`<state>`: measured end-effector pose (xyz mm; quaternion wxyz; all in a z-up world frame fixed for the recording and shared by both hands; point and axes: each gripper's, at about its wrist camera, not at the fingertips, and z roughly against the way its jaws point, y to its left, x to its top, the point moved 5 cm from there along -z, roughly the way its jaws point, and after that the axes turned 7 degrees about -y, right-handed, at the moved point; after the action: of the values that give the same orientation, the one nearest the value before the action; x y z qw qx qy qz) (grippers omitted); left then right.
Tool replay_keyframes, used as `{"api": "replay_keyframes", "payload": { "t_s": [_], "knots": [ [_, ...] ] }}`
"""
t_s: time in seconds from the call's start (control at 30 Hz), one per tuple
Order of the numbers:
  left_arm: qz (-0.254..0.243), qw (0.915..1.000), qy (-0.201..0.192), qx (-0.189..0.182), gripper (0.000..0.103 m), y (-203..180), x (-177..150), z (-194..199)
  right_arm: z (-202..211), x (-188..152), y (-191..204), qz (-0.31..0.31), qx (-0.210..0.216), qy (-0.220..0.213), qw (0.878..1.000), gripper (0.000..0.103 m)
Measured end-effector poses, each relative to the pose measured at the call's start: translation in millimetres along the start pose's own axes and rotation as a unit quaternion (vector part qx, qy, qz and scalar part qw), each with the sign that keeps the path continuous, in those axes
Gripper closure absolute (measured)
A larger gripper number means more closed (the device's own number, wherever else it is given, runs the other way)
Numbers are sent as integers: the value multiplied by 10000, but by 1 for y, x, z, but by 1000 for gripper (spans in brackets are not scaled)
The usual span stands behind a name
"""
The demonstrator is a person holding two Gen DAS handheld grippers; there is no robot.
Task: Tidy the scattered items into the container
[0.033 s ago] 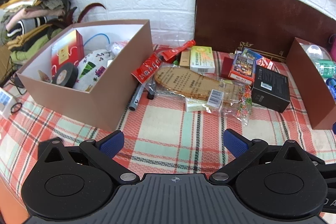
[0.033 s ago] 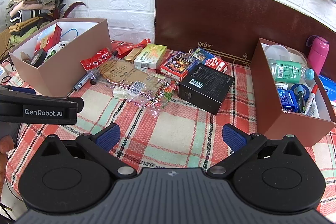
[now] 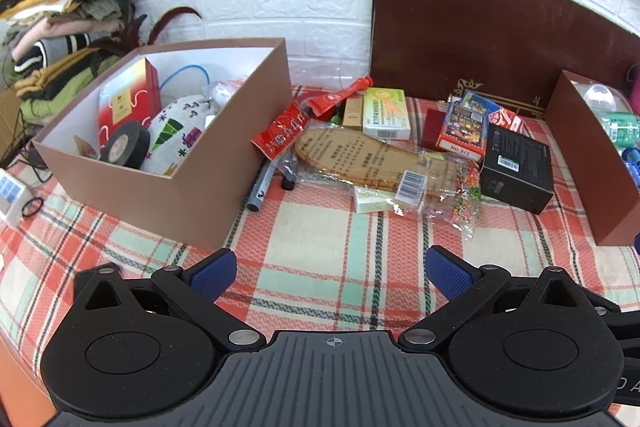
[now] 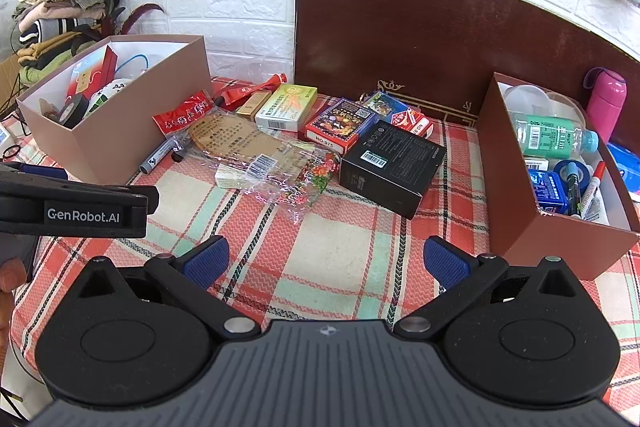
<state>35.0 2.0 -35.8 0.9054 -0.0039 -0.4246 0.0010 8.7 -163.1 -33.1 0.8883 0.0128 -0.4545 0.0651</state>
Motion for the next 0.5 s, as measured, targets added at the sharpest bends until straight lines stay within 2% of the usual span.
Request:
{"api": "replay_keyframes", "payload": {
  "t_s": [0.2,0.27,0.5],
  "knots": [
    [73,9998,132,-97,0,11,4,-1,1,1,1,-13,-2,-17,10000,0],
    [-107,9999,34,66,0,-1,-4,0,1,2,1,-20,-4,-24,10000,0],
    [-98,9999,30,57,0,0,-3,2,-1,0,0,-51,-27,-48,10000,0]
  ]
}}
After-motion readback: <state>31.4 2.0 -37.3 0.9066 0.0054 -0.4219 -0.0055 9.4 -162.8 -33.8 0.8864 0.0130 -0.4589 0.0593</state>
